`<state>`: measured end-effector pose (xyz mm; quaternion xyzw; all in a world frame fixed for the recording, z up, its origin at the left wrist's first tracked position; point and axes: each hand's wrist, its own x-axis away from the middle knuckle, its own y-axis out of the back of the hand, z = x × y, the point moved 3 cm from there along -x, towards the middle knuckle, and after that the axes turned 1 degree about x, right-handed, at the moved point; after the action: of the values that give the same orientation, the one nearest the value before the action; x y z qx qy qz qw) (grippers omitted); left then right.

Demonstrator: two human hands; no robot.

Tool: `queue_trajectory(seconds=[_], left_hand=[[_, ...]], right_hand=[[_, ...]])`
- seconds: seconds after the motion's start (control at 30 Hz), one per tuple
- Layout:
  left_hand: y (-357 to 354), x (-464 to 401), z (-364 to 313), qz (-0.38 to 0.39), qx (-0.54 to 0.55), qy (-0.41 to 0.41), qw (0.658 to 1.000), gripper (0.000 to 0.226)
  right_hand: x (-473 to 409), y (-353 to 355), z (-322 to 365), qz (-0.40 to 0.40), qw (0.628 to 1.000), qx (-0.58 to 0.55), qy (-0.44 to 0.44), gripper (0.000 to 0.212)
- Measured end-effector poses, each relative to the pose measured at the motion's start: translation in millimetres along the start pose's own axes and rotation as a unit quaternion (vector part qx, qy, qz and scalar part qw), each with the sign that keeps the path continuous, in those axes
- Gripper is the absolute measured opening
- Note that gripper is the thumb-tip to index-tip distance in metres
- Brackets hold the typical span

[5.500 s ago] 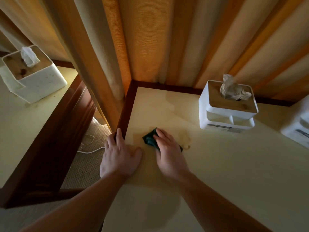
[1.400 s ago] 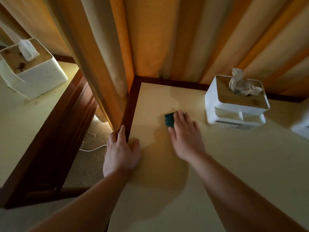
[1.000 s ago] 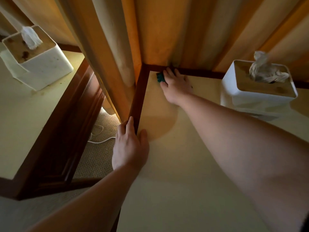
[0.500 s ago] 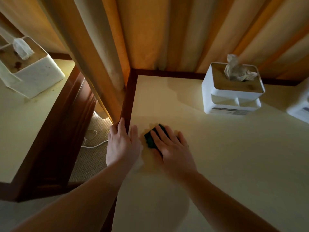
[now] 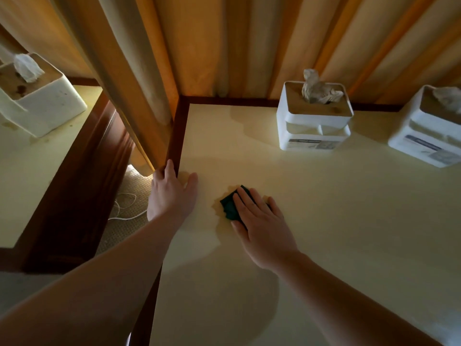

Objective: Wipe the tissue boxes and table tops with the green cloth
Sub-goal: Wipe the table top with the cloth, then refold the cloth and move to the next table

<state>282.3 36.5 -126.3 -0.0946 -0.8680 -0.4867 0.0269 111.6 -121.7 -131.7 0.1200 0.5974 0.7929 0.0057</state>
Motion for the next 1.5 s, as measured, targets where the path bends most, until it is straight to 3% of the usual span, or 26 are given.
queue_trajectory(seconds=[0.17, 0.43, 0.6, 0.77, 1.0, 1.23, 1.5], left_hand=[[-2.2, 5.6, -0.8, -0.017, -0.046, -0.09, 0.995, 0.081], [-9.7, 17.8, -47.7, 0.015, -0.011, -0.158, 0.987, 0.08], [-38.2, 22.0, -122.1, 0.085, 0.024, -0.172, 0.981, 0.099], [-69.2, 11.2, -186.2, 0.093, 0.064, -0.188, 0.976, 0.118], [-94.8, -9.6, -233.2, 0.107, 0.141, -0.174, 0.969, 0.121], [-91.7, -15.1, -235.4, 0.089, 0.21, -0.164, 0.96, 0.094], [-46.8, -23.3, -189.7, 0.02, 0.258, -0.13, 0.957, 0.084]], right_hand=[[6.7, 15.6, -11.4, 0.019, 0.998, -0.066, -0.015, 0.073], [-1.5, 61.5, -92.9, -0.078, 0.985, -0.101, -0.115, 0.071], [-6.3, 92.0, -148.6, -0.139, 0.965, -0.098, -0.198, 0.095], [-26.0, 125.2, -200.8, -0.192, 0.939, -0.146, -0.247, 0.115], [-57.4, 141.2, -238.6, -0.181, 0.918, -0.283, -0.209, 0.126], [-67.5, 136.3, -238.0, -0.215, 0.909, -0.328, -0.141, 0.093], [-109.7, 145.2, -178.6, -0.181, 0.922, -0.335, -0.07, 0.092]])
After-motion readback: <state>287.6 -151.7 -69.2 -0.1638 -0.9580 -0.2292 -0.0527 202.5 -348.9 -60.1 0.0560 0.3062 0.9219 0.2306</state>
